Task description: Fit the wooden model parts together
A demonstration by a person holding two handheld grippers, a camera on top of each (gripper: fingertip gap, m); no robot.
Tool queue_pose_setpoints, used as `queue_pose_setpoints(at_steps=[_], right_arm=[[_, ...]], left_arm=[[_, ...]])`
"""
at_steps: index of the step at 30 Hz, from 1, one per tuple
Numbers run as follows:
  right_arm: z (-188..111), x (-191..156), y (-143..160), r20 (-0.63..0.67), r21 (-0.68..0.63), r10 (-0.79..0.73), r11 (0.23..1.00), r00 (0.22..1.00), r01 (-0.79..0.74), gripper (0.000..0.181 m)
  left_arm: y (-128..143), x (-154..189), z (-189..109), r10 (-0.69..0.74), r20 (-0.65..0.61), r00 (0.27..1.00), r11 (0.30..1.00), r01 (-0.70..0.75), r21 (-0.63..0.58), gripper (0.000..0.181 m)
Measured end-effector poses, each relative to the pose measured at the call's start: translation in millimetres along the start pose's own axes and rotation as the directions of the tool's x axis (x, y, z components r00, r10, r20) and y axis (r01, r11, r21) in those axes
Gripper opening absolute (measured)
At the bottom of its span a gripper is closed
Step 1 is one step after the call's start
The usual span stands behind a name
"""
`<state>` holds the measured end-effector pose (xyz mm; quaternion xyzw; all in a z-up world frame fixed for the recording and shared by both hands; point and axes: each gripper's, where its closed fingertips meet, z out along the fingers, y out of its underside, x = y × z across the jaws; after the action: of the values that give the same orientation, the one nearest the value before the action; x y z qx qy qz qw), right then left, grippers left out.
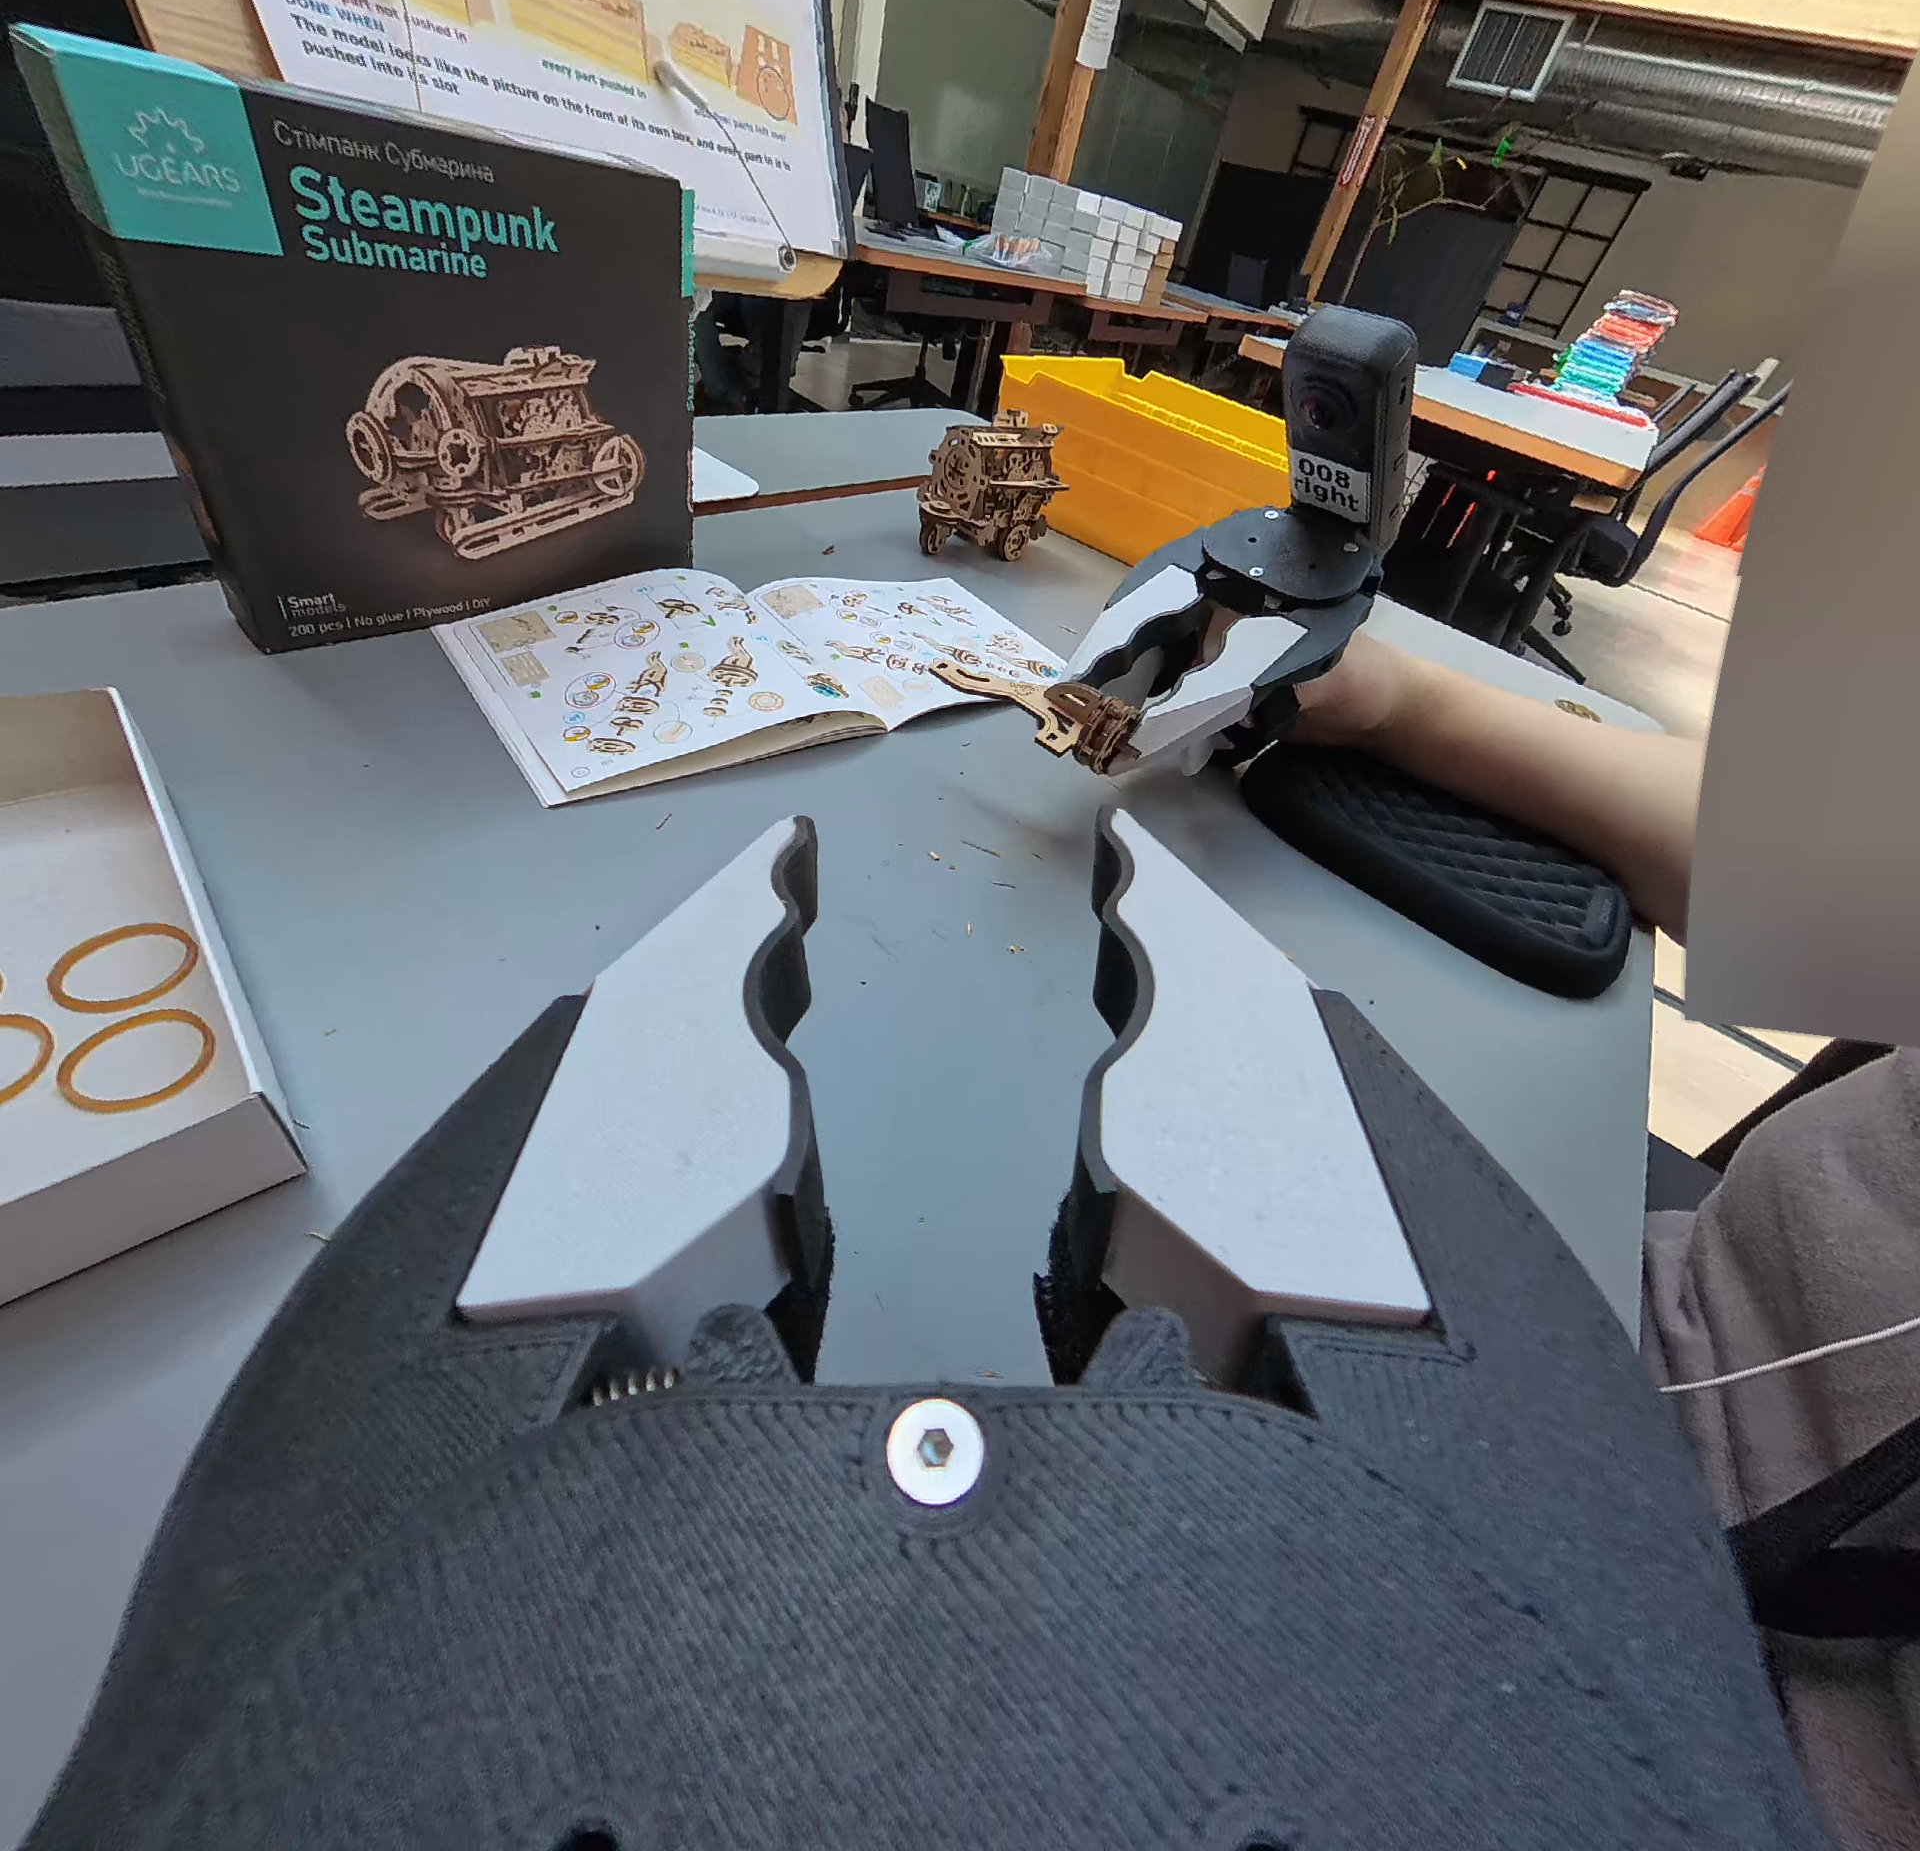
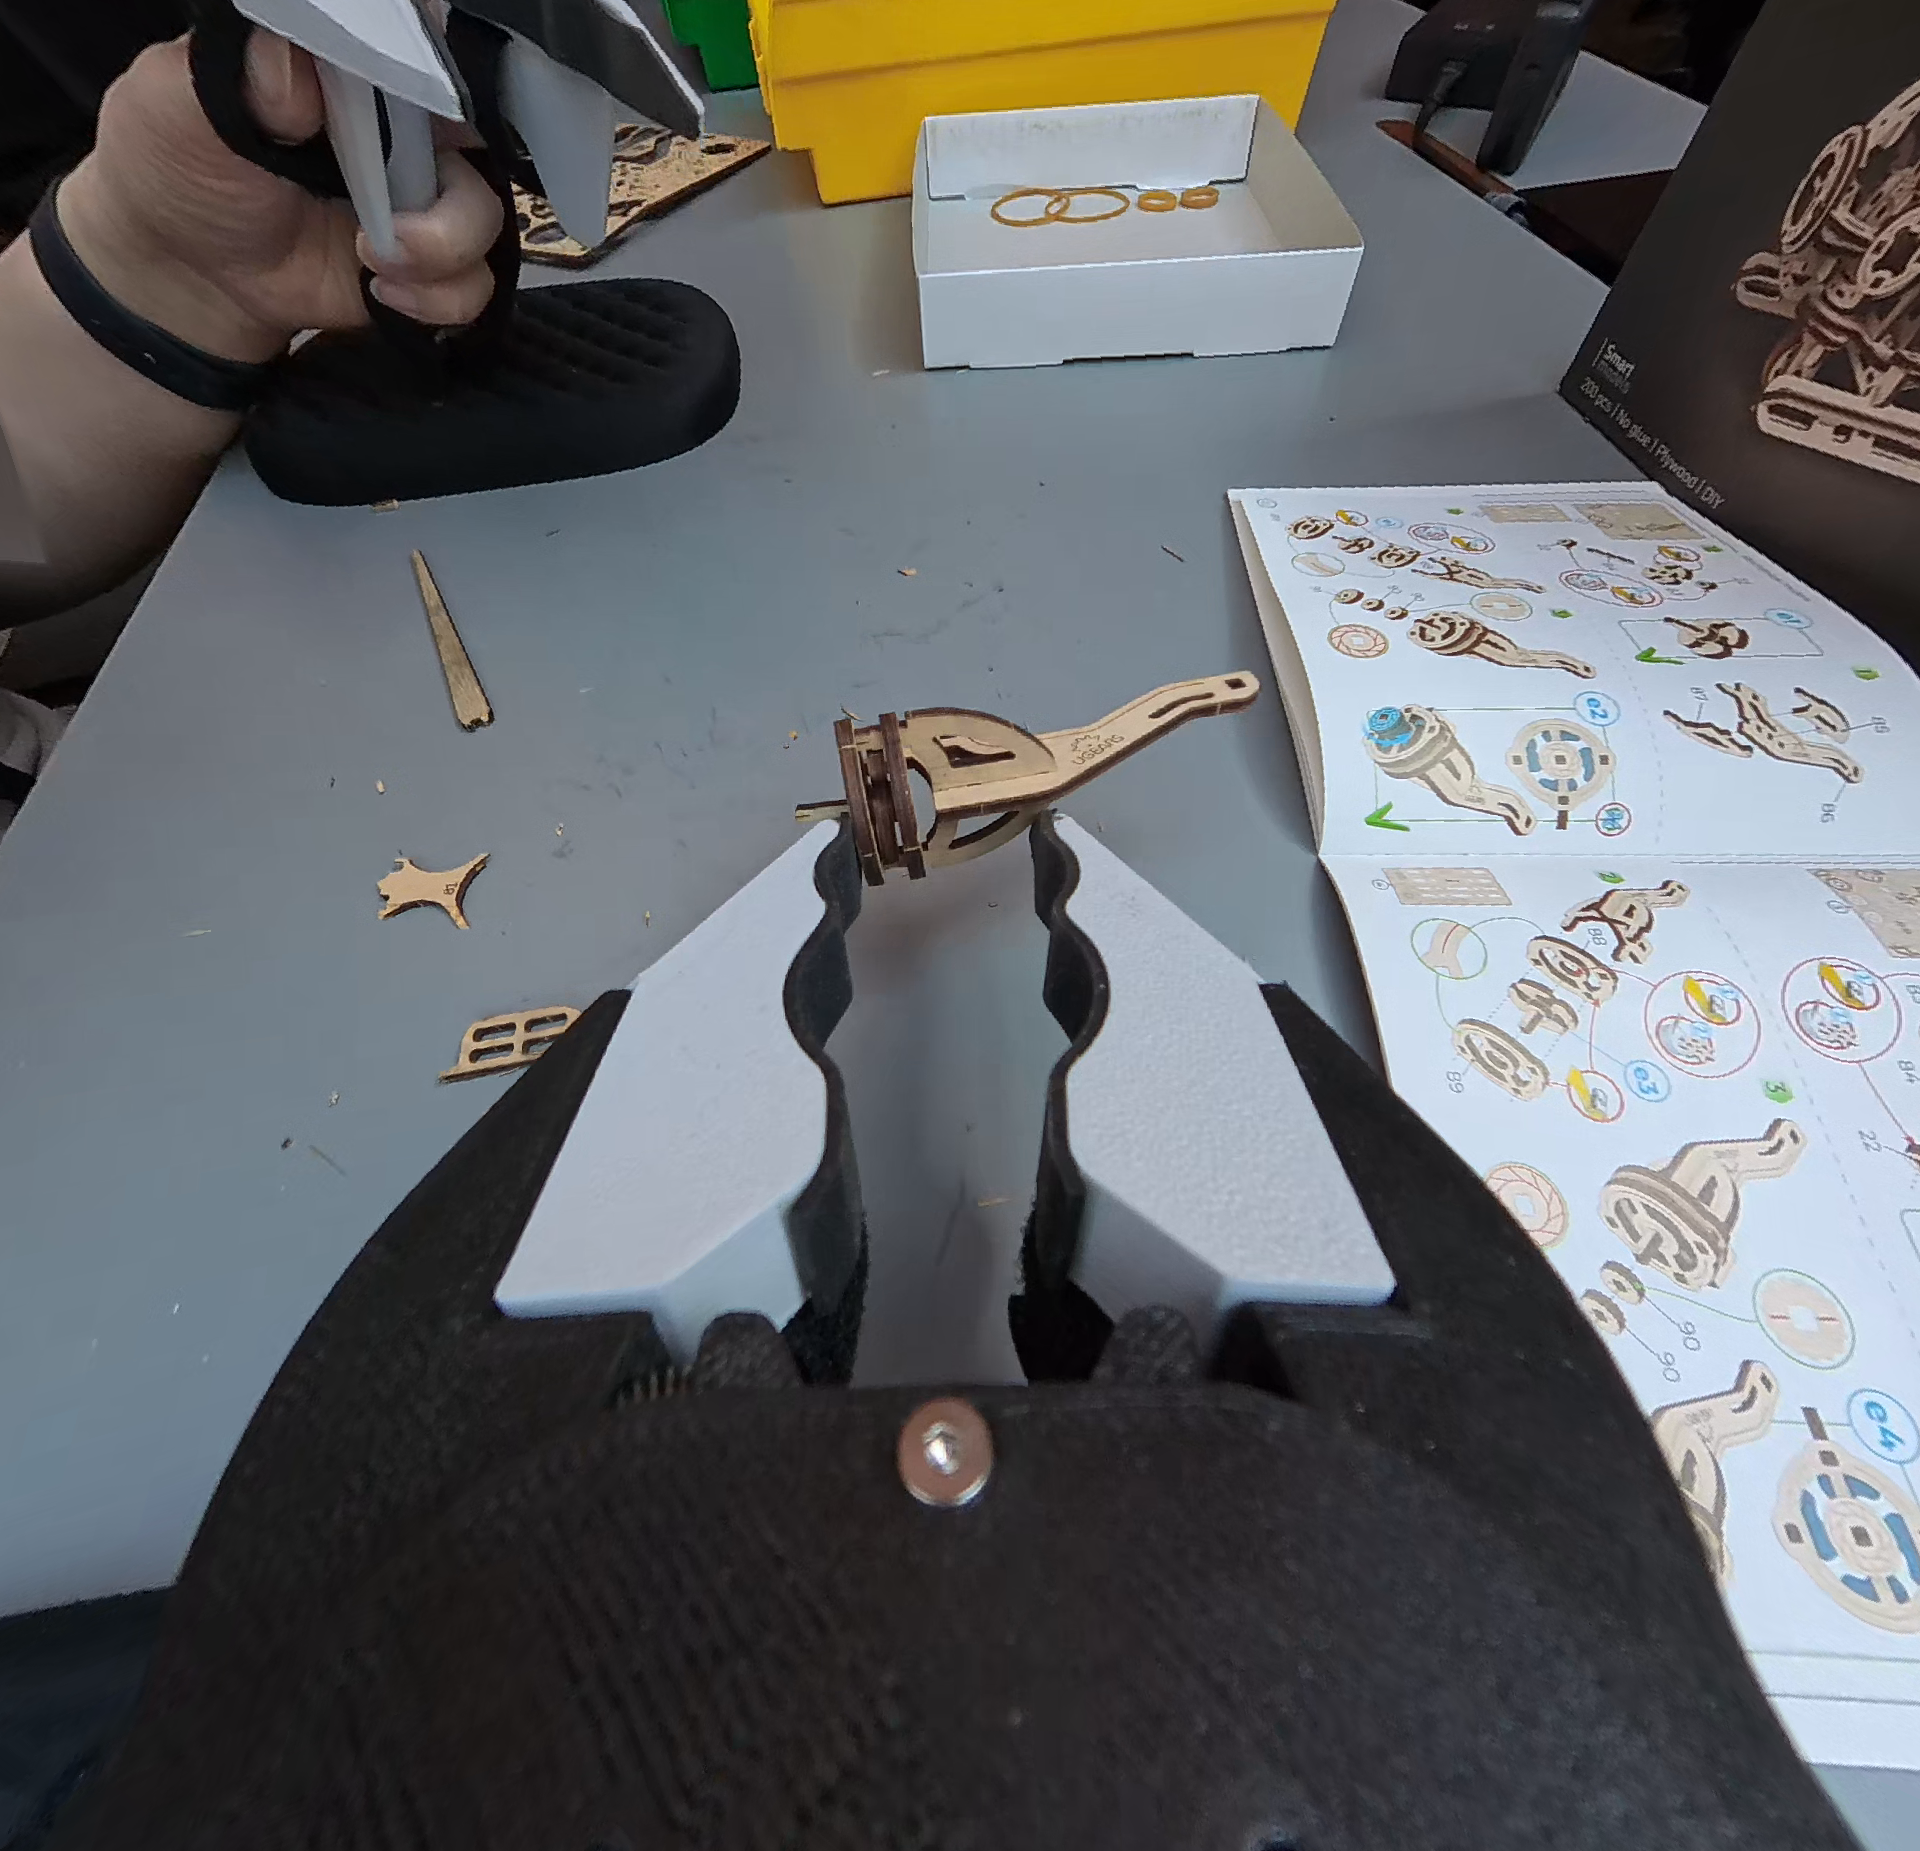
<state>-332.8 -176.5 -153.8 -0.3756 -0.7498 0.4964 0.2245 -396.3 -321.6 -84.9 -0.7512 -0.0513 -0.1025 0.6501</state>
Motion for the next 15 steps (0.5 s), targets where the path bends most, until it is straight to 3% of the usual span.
queue_pose_setpoints(at_steps=[8,15], right_arm=[[-2,-3,-5,0.022,0.035,0.008,0.999,1.000,-0.009,0.032],[-1,-4,-4,0.025,0.029,-0.001,1.000,1.000,0.000,0.032]], left_arm=[[-5,-3,-5,-0.091,-0.085,0.992,0.991,0.099,0.095,0.052],[-11,-2,-11,-0.041,-0.079,0.996,0.985,0.054,0.163,0.051]])
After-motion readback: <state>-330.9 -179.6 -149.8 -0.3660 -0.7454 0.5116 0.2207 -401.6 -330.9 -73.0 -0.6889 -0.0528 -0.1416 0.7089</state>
